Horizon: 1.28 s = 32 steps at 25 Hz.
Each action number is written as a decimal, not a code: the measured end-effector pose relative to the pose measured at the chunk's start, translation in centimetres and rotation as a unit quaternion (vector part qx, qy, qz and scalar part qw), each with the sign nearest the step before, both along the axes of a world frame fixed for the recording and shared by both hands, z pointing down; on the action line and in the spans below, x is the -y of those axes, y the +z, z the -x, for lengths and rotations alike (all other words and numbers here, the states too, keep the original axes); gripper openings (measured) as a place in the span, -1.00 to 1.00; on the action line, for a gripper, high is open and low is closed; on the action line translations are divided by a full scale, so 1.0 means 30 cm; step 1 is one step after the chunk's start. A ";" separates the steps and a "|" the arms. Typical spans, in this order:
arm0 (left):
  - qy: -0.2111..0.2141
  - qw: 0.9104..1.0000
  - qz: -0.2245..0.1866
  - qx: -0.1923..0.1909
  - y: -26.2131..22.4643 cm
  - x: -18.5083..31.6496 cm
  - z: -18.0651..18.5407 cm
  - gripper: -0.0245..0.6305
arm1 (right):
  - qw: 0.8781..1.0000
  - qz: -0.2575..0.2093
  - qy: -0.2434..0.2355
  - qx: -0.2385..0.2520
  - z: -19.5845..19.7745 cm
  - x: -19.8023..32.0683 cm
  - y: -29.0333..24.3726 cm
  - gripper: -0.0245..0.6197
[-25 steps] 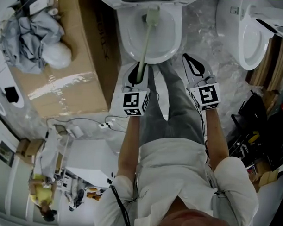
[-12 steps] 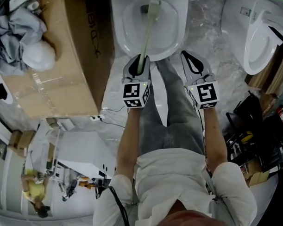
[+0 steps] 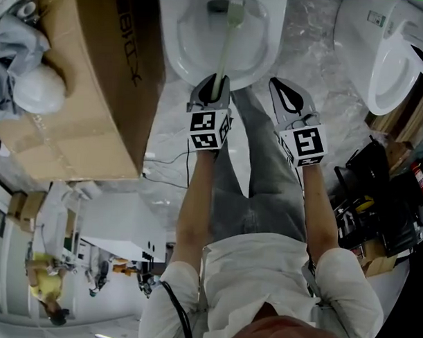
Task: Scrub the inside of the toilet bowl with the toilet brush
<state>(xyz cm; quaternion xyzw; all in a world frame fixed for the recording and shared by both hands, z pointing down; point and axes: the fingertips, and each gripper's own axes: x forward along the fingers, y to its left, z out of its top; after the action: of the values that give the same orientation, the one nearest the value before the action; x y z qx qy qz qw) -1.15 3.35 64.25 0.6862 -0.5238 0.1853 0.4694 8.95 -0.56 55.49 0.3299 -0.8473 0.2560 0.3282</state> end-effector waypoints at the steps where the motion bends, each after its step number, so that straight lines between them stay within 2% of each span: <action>1: -0.002 1.000 0.005 -0.003 0.016 0.000 -0.010 -0.58 | 1.000 0.002 0.000 0.000 -0.002 -0.002 0.007 -0.92; 10: -0.027 0.997 0.057 -0.035 0.117 -0.018 -0.079 -0.58 | 1.000 0.011 0.003 -0.005 -0.027 -0.013 0.054 -0.92; 19: -0.009 0.995 0.085 -0.044 0.143 -0.044 -0.101 -0.58 | 1.000 0.013 0.013 -0.001 -0.036 -0.028 0.058 -0.92; 25: 0.025 0.995 0.095 -0.031 0.130 -0.091 -0.093 -0.59 | 1.000 0.013 0.022 0.007 -0.024 -0.050 0.057 -0.92; 32: 0.085 0.991 0.107 -0.005 0.107 -0.159 -0.065 -0.59 | 0.999 0.013 0.034 0.012 -0.009 -0.084 0.052 -0.92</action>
<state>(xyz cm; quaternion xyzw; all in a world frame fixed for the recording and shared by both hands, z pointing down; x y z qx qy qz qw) 0.81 8.12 67.47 0.6752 -0.4380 0.2763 0.5253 9.22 1.95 57.05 0.3511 -0.8361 0.2821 0.3133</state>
